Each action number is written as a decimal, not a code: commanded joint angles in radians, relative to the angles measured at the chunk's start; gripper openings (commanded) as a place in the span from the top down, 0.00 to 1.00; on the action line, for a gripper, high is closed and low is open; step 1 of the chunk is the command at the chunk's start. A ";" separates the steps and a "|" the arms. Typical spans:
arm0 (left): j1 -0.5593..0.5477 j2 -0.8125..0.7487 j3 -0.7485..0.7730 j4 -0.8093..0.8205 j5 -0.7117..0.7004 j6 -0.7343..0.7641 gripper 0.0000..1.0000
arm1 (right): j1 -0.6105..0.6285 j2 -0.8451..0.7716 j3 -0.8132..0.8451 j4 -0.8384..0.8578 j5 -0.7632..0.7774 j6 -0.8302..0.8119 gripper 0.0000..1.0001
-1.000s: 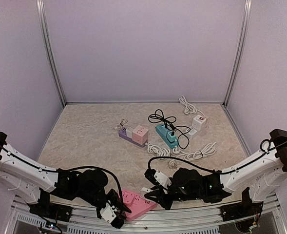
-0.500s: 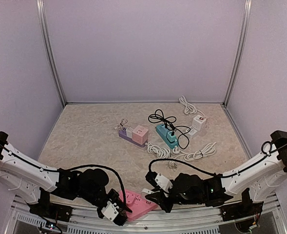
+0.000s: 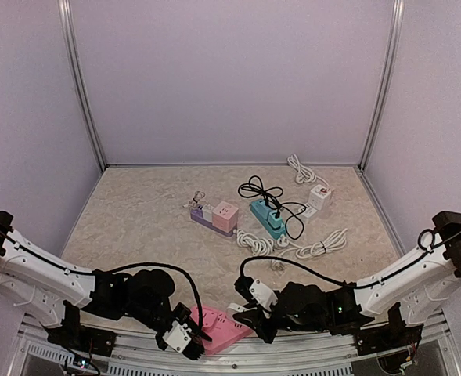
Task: Insert the plug
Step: Insert the plug into the socket.
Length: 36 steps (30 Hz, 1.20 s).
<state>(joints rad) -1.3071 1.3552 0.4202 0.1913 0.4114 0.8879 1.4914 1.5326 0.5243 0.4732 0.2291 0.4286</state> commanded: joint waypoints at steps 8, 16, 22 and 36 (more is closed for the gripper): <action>0.056 0.048 0.026 -0.012 -0.123 -0.084 0.73 | 0.111 0.188 0.053 -0.149 -0.147 0.071 1.00; 0.064 0.061 0.026 0.008 -0.120 -0.079 0.73 | 0.126 0.178 0.030 -0.180 -0.152 0.142 1.00; 0.065 0.062 0.024 0.003 -0.121 -0.065 0.73 | 0.149 0.090 0.052 -0.247 -0.226 0.117 1.00; 0.061 0.053 0.009 0.008 -0.119 -0.045 0.73 | 0.131 0.116 -0.035 -0.199 -0.123 0.177 1.00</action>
<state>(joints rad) -1.2774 1.3701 0.4286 0.1833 0.4965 0.8459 1.5570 1.5455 0.5549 0.4191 0.2794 0.5236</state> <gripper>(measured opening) 0.272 0.130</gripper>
